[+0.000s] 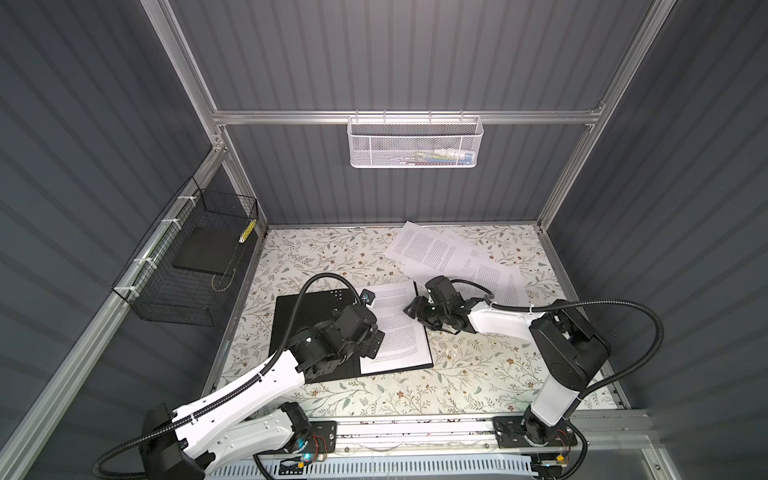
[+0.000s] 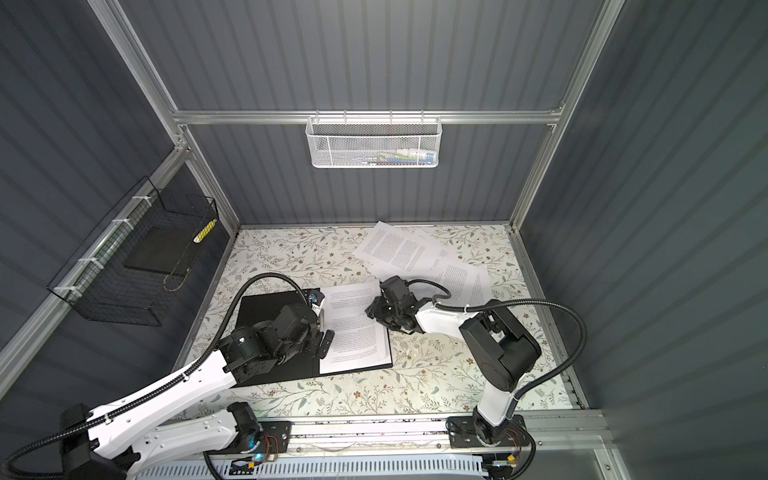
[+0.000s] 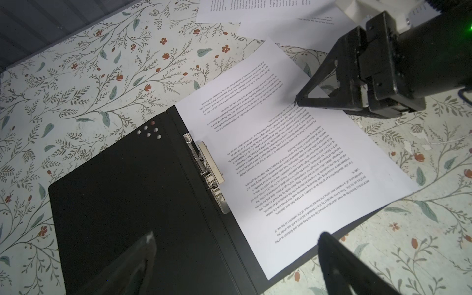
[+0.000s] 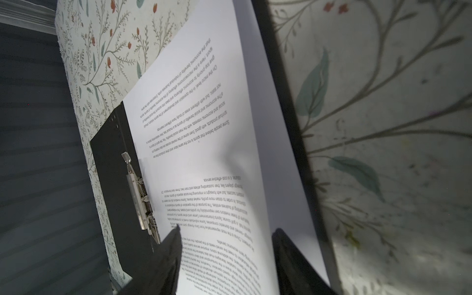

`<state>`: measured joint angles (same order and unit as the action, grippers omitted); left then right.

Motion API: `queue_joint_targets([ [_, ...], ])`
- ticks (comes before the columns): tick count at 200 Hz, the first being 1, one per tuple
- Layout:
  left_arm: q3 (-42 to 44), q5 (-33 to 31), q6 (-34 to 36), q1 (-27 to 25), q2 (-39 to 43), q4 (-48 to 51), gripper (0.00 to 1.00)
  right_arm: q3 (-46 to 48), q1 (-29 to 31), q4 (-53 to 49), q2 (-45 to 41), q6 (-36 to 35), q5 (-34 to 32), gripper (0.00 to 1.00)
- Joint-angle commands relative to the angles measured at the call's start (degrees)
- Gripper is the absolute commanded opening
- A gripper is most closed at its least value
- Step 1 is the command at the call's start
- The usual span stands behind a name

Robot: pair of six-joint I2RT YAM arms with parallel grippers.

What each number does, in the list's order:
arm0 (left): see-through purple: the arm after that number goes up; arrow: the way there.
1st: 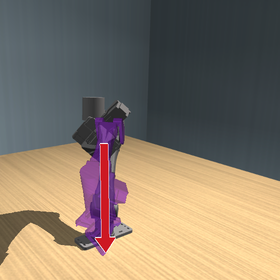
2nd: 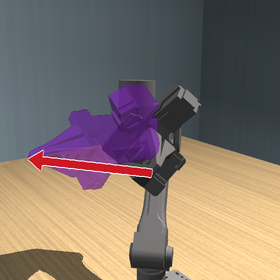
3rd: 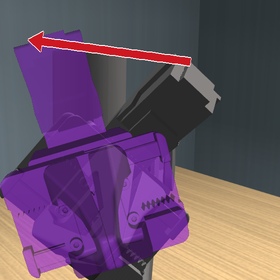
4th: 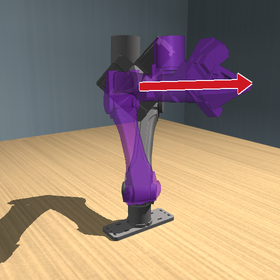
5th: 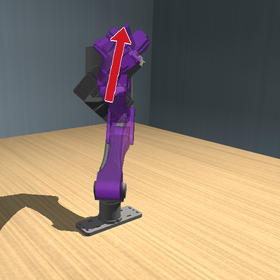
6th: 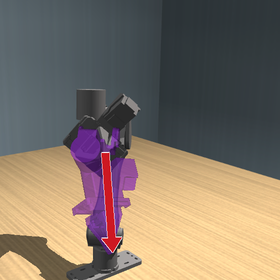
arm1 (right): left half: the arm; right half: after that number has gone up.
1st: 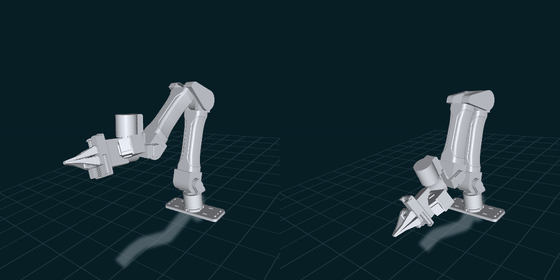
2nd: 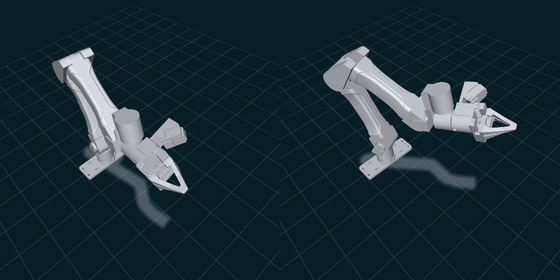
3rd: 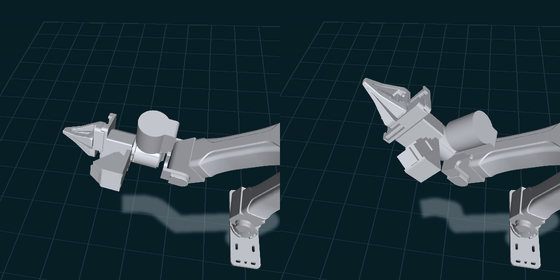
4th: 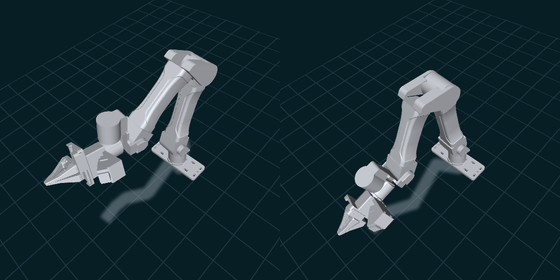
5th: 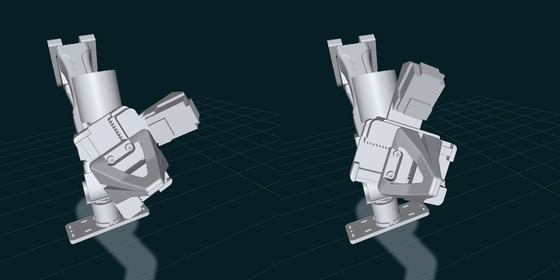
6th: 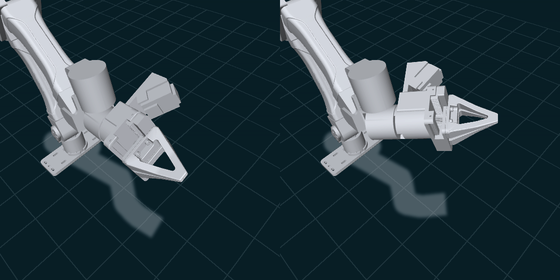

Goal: Put the files into the folder
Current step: 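Hold the sheet flat on the folder with the left gripper while the right gripper releases, then move the left gripper back to the loose sheets while the right gripper withdraws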

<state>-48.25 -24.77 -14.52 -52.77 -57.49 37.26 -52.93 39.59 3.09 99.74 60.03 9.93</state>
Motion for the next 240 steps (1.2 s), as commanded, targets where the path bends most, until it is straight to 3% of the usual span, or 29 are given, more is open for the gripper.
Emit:
queue_joint_targets([
  [1, 0.1, 0.4, 1.1, 0.3, 0.8, -0.1, 1.00, -1.6, 0.5, -3.1, 1.3, -0.3, -1.3, 0.59],
  [59, 0.0, 0.4, 1.1, 0.2, 1.0, -0.1, 1.00, -3.1, 0.7, -6.2, 1.4, -1.2, -2.8, 0.62],
  [117, 0.1, 0.3, 1.3, 0.3, 1.1, -0.3, 1.00, -3.5, 1.6, -10.5, -1.2, -3.6, -6.0, 0.75],
  [171, 0.3, 0.2, 1.1, 0.3, 1.4, -0.4, 1.00, -1.1, 0.5, -16.2, -11.2, -8.5, -10.2, 0.85],
  [199, 0.2, 0.2, 1.0, 0.3, 1.2, -0.3, 1.00, 3.0, -7.1, -20.8, -17.7, -14.0, -9.7, 0.99],
  [240, -3.4, -0.4, -3.9, 0.3, -4.5, 1.6, 1.00, 6.0, -25.8, -27.2, -22.4, -22.6, -7.2, 0.99],
])
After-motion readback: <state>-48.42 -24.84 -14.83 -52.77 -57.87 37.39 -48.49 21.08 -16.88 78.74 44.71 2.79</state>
